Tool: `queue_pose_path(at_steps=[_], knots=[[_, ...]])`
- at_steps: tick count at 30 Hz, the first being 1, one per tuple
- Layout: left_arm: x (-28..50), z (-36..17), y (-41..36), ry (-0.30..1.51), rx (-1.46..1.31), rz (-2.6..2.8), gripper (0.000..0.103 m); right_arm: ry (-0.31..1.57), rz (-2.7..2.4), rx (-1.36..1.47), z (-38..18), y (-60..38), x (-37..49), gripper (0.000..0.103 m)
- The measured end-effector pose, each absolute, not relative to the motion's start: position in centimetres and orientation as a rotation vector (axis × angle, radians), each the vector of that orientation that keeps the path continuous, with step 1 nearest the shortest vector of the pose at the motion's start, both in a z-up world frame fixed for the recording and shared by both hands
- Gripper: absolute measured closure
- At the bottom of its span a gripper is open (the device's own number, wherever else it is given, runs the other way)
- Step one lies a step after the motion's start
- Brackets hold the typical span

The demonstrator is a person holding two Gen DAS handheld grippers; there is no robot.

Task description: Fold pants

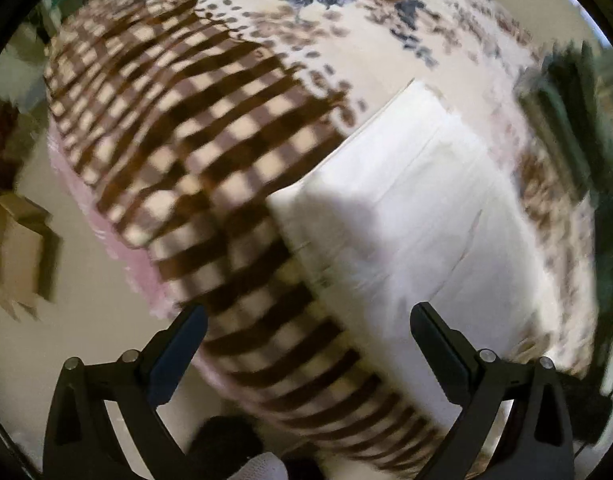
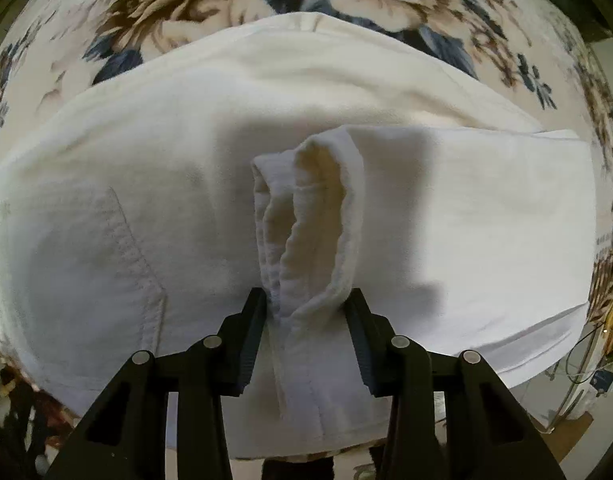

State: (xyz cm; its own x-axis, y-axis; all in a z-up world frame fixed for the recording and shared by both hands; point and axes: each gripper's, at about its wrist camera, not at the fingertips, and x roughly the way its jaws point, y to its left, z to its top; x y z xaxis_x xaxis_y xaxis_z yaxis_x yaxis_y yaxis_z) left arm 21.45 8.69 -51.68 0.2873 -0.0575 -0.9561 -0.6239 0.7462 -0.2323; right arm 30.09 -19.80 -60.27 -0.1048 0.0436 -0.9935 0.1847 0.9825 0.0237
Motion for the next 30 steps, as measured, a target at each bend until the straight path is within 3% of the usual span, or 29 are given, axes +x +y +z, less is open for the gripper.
queue_pose_path(at_steps=[5,8,9,10,18,20,22,25,30], knots=[[21.5,-53.1,11.1,1.097,-0.938,0.41,0.003,1.643,-0.05,0.332,-58.8,-24.0,28.8,0.055],[21.4,-55.0,12.4,1.052,-1.067,0.391,0.029,1.637,-0.081,0.329,-58.6,-26.3,27.6,0.053],[21.1,-55.5,12.6,1.037,-1.093,0.395,0.045,1.642,-0.086,0.342,-58.8,-26.9,27.3,0.053],[20.9,-56.0,13.0,1.018,-1.127,0.389,0.049,1.651,-0.095,0.353,-59.0,-27.8,27.0,0.053],[21.1,-57.9,13.8,0.929,-1.225,0.328,0.047,1.677,-0.084,0.379,-59.5,-32.1,26.0,0.053],[21.3,-57.3,13.4,0.915,-1.192,0.341,0.057,1.678,-0.073,0.375,-59.6,-31.7,26.1,0.053],[21.6,-56.2,12.8,0.903,-1.112,0.364,0.077,1.676,-0.069,0.372,-59.1,-31.4,26.4,0.053],[21.7,-54.0,11.9,0.86,-1.009,0.369,0.084,1.674,-0.065,0.375,-59.1,-32.1,26.0,0.053],[21.0,-49.0,10.0,0.776,-0.919,0.295,0.085,1.663,-0.02,0.39,-58.7,-28.2,28.0,0.053]])
